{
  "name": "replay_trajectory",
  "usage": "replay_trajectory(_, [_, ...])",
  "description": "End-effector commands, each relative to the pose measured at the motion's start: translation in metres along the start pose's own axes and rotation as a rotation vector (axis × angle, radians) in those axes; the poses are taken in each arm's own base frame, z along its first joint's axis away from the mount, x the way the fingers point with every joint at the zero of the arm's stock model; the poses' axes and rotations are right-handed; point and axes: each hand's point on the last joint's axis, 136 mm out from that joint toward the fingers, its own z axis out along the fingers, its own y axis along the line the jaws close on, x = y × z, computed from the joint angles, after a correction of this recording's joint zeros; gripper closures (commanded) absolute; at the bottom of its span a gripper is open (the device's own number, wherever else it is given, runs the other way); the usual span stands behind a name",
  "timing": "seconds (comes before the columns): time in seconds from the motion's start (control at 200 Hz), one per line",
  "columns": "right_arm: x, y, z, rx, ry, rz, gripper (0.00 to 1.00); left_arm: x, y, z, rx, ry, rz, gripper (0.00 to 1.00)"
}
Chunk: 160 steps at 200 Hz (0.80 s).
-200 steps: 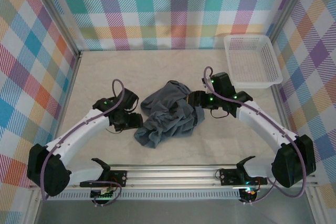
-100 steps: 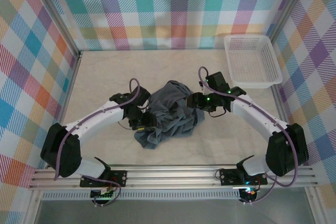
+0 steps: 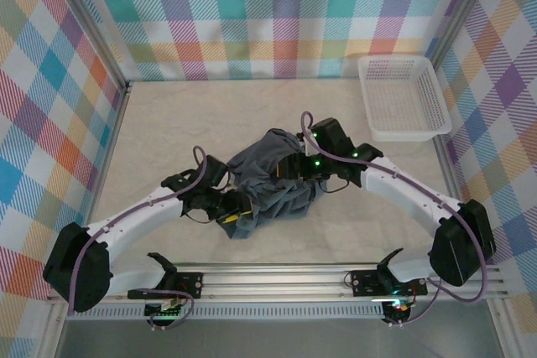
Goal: Fold the inside-out t-shirt
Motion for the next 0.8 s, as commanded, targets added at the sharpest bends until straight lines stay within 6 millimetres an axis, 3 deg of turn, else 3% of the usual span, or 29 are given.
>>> replay_trajectory(0.0, [0.010, 0.026, 0.019, -0.104, 0.079, -0.036, 0.35, -0.003, -0.016, 0.004, 0.064, 0.003, 0.048, 0.53])
replay_trajectory(0.1, [0.023, 0.034, 0.034, -0.126, 0.148, -0.044, 0.35, -0.003, -0.010, 0.007, 0.040, 0.009, 0.052, 0.64])
replay_trajectory(0.27, [0.032, 0.032, 0.049, -0.111, 0.203, -0.031, 0.36, 0.003, 0.002, 0.006, 0.002, 0.012, 0.042, 1.00])
replay_trajectory(0.47, [0.057, 0.039, 0.075, -0.152, 0.319, -0.098, 0.39, 0.000, 0.002, -0.021, 0.025, -0.097, 0.035, 1.00])
replay_trajectory(0.535, [0.062, 0.023, 0.089, -0.073, 0.337, -0.102, 0.39, -0.003, 0.001, -0.032, 0.042, -0.140, 0.020, 1.00])
replay_trajectory(0.615, [0.058, -0.018, 0.100, 0.109, 0.305, -0.061, 0.41, -0.006, 0.003, -0.048, 0.046, -0.193, 0.008, 1.00])
replay_trajectory(0.795, [0.044, -0.087, 0.096, 0.303, 0.234, 0.113, 0.49, -0.011, 0.033, -0.082, -0.045, -0.292, -0.046, 1.00])
